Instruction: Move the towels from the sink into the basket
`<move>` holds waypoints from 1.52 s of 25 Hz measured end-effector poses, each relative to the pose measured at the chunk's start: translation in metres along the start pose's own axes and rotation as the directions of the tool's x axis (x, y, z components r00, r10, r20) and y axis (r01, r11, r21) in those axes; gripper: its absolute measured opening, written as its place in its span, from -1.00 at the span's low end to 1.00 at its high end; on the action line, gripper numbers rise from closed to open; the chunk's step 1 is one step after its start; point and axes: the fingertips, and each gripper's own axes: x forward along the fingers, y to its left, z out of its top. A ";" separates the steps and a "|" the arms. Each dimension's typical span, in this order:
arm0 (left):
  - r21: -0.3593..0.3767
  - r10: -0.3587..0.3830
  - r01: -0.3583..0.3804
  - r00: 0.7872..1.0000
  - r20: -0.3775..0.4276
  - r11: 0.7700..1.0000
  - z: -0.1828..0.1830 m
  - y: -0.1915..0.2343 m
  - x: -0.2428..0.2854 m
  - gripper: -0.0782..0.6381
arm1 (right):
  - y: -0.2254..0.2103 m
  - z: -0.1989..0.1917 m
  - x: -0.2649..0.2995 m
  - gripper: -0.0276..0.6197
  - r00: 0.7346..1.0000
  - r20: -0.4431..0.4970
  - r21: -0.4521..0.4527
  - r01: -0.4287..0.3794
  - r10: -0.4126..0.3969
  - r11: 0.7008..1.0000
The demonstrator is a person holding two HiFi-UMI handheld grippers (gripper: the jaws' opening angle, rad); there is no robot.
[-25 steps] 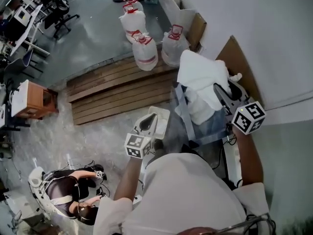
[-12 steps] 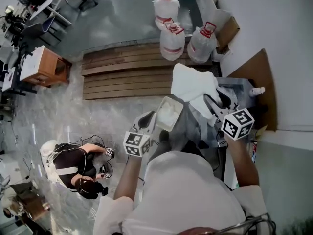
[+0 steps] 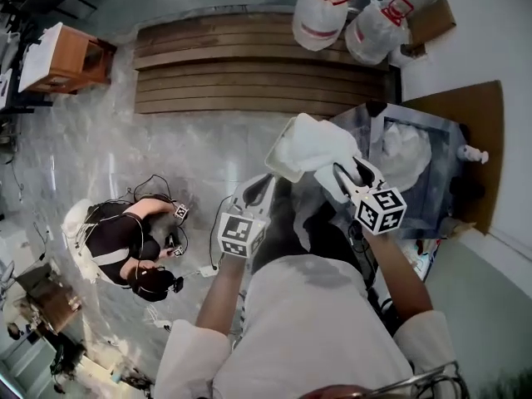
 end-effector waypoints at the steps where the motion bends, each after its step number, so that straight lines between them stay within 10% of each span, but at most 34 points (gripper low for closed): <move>1: -0.001 0.000 0.000 1.000 -0.009 1.000 -0.011 0.007 0.007 -0.73 | -0.005 -0.017 0.018 -0.32 1.000 -0.022 0.014 0.011 -0.011 1.000; 21: -0.185 -0.053 0.014 0.977 -0.206 0.983 -0.298 0.099 0.134 -0.73 | -0.128 -0.396 0.338 -0.25 0.875 -0.449 0.054 0.230 -0.182 0.972; 24: -0.192 -0.048 0.004 0.973 -0.224 0.981 -0.327 0.111 0.145 -0.73 | -0.153 -0.421 0.367 -0.91 0.853 -0.445 -0.036 0.288 -0.273 0.957; 29: -0.209 -0.037 -0.017 0.967 -0.251 0.978 -0.370 0.129 0.150 -0.73 | -0.185 -0.474 0.400 -0.60 0.790 -0.523 -0.065 0.339 -0.321 0.938; 38: -0.176 -0.005 -0.043 0.965 -0.263 0.983 -0.368 0.130 0.139 -0.73 | -0.161 -0.444 0.354 -0.54 0.826 -0.497 -0.065 0.270 -0.265 0.961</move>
